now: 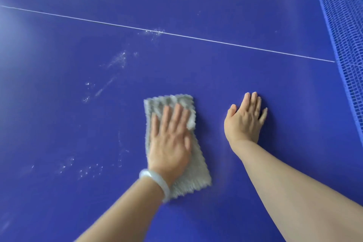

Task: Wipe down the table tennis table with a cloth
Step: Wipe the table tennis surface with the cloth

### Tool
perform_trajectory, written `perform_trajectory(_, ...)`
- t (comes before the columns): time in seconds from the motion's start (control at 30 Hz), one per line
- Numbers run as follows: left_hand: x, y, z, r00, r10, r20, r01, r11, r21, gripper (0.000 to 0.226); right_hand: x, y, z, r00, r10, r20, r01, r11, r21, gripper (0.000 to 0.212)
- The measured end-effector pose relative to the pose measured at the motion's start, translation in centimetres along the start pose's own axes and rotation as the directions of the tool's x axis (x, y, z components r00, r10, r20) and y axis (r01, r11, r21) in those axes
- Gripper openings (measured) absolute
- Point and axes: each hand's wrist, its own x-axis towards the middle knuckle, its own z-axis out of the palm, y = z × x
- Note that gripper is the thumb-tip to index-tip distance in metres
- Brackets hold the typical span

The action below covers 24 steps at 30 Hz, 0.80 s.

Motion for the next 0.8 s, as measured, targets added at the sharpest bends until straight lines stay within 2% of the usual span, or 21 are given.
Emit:
perform_trajectory(0.03, -2.7, 2.1, 0.8, 0.993, 0.113, 0.021, -0.112, 0.993, -0.025, 0.065, 0.0, 0.0, 0.0, 1.000, 0.002, 0.001, -0.002, 1.000, 0.010, 0.059)
perform_trajectory(0.1, -7.9, 5.0, 1.3, 0.935, 0.333, 0.122, -0.324, 0.942, -0.086, 0.067, 0.0, 0.0, -0.1, 1.000, 0.001, -0.003, -0.001, 0.999, 0.034, 0.059)
perform_trajectory(0.17, -9.5, 3.4, 0.9, 0.875, 0.458, 0.157, -0.455, 0.889, -0.057, 0.070, 0.0, 0.0, -0.2, 1.000, -0.008, -0.012, 0.008, 0.999, 0.047, 0.059)
perform_trajectory(0.2, -8.8, 1.3, 0.5, 0.889, 0.437, 0.137, -0.439, 0.898, -0.019, 0.070, 0.1, 0.0, -0.2, 1.000, -0.007, -0.011, 0.007, 0.999, 0.047, 0.059)
perform_trajectory(0.23, -7.9, -1.3, 0.0, 0.932, 0.342, 0.122, -0.346, 0.938, 0.011, 0.068, 0.1, 0.1, -0.2, 1.000, -0.004, -0.007, 0.005, 0.999, 0.042, 0.059)
perform_trajectory(0.3, -5.5, -6.7, -1.6, 0.999, 0.033, 0.042, -0.035, 0.998, 0.058, 0.064, 0.1, 0.2, 0.0, 1.000, -0.006, -0.009, 0.006, 0.999, 0.031, 0.060)
perform_trajectory(0.37, -4.4, -9.8, -2.8, 0.984, -0.179, 0.017, 0.178, 0.982, 0.057, 0.063, 0.0, 0.2, -0.1, 1.000, -0.013, -0.008, 0.014, 0.998, 0.066, 0.062)
perform_trajectory(0.47, -4.3, -9.8, -2.4, 0.981, -0.195, 0.020, 0.193, 0.979, 0.071, 0.062, 0.0, 0.6, -1.1, 1.000, -0.022, 0.014, 0.019, 0.983, 0.184, 0.060)
perform_trajectory(0.57, -4.2, -9.8, -2.4, 0.980, -0.197, 0.018, 0.195, 0.978, 0.070, 0.063, -1.7, 1.7, -2.9, 0.983, -0.143, 0.116, 0.107, 0.956, 0.272, 0.056)
perform_trajectory(0.7, -4.2, -10.1, -2.3, 0.984, -0.175, 0.031, 0.174, 0.984, 0.049, 0.061, -10.8, 5.4, -3.5, 0.967, -0.246, 0.062, 0.238, 0.965, 0.106, 0.055)
perform_trajectory(0.8, -4.2, -10.0, -2.4, 0.978, -0.203, 0.054, 0.198, 0.977, 0.079, 0.060, -15.6, 7.9, -2.7, 0.976, -0.214, 0.036, 0.205, 0.963, 0.172, 0.049)
